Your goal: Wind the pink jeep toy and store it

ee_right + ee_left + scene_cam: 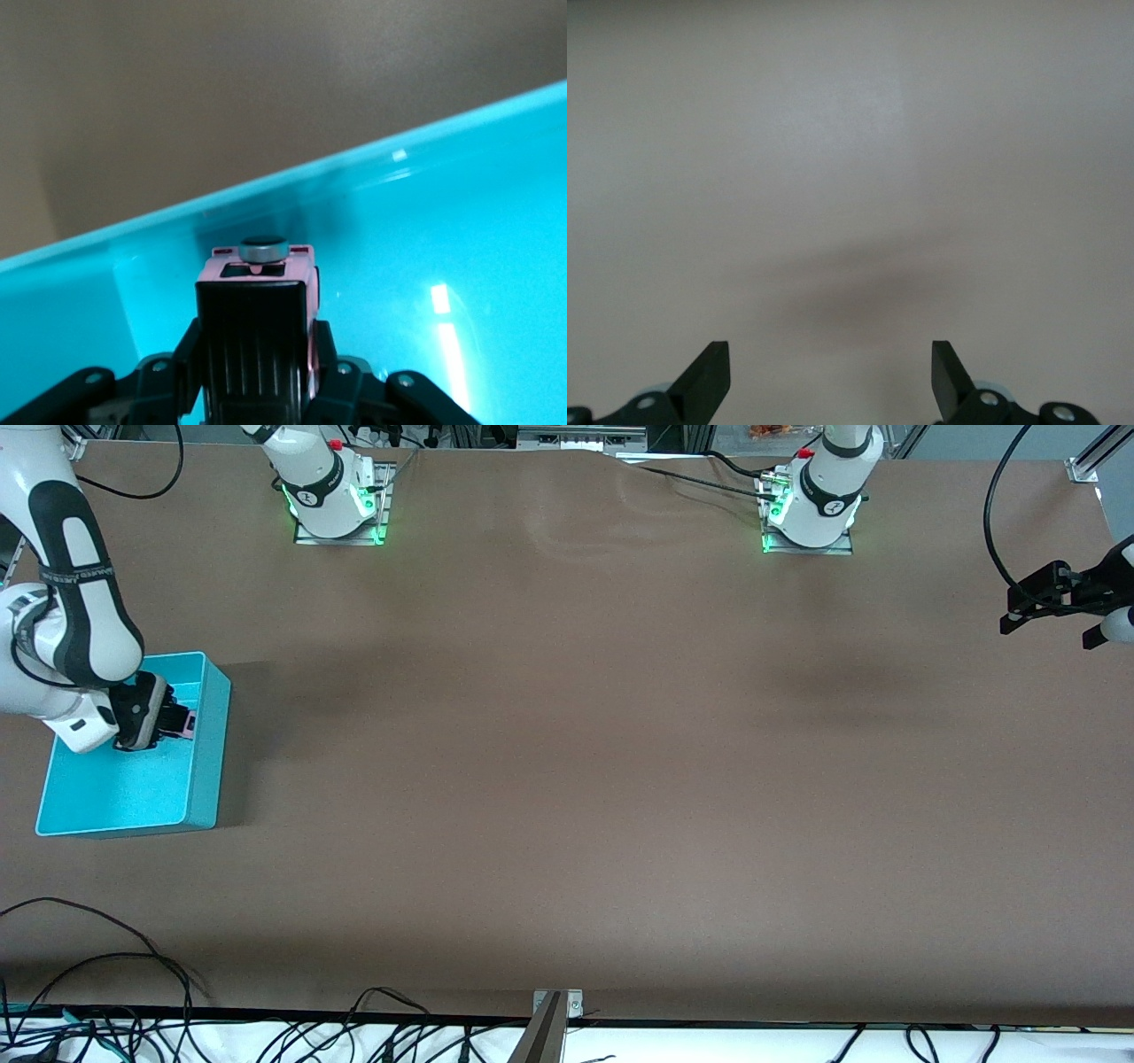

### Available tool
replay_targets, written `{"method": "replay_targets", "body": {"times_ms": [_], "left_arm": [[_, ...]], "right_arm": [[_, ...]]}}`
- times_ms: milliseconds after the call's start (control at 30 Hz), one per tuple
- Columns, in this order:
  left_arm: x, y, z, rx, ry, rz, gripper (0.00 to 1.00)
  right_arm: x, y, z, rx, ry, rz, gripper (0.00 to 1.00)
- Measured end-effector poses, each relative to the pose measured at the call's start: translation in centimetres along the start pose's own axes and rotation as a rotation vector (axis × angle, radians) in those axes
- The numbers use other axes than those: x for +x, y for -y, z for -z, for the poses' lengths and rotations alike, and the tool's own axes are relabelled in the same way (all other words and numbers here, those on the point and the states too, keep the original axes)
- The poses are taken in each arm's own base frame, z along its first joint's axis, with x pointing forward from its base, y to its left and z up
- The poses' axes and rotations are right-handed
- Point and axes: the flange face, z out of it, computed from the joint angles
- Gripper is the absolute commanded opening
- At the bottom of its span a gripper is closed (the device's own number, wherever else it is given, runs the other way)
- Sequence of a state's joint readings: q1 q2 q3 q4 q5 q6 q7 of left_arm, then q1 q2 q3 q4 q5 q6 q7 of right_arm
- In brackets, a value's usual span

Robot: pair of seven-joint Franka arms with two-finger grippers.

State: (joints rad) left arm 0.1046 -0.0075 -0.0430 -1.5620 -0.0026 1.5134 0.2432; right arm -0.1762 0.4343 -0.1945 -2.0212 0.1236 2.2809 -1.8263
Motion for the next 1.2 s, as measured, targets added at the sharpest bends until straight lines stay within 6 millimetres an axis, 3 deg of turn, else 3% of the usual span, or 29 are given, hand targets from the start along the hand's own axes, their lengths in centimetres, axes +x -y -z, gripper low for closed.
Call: {"method": "replay_targets", "body": {"times_ms": [133,233,467,667,933,1200], "left_arm": [[0.0,0.0,0.0,0.000,0.000,0.000,1.00],[0.0,0.0,0.0,0.000,0.000,0.000,1.00],[0.0,0.0,0.0,0.000,0.001,0.000,1.00],[0.0,0.0,0.0,0.000,0.001,0.000,1.00],[0.0,0.0,0.0,-0.001,0.002,0.000,1.00],[0.0,0.0,0.0,-0.001,0.003,0.000,1.00]], "right_arm": [[0.4,0.1,-0.6,0.004,-0.001,0.006,0.81],[0.2,0.2,-0.7,0.006,-0.002,0.003,1.00],[-1.0,0.3,-0.1,-0.006,-0.005,-0.017,1.00],[-0.6,0.1,2.9,-0.062,-0.013,-0.049,1.00],[3.9,0.0,10.2,-0.182,-0.051,-0.199,1.00],[9.8,1.6,16.5,-0.226,-0.117,-0.436,1.00]]}}
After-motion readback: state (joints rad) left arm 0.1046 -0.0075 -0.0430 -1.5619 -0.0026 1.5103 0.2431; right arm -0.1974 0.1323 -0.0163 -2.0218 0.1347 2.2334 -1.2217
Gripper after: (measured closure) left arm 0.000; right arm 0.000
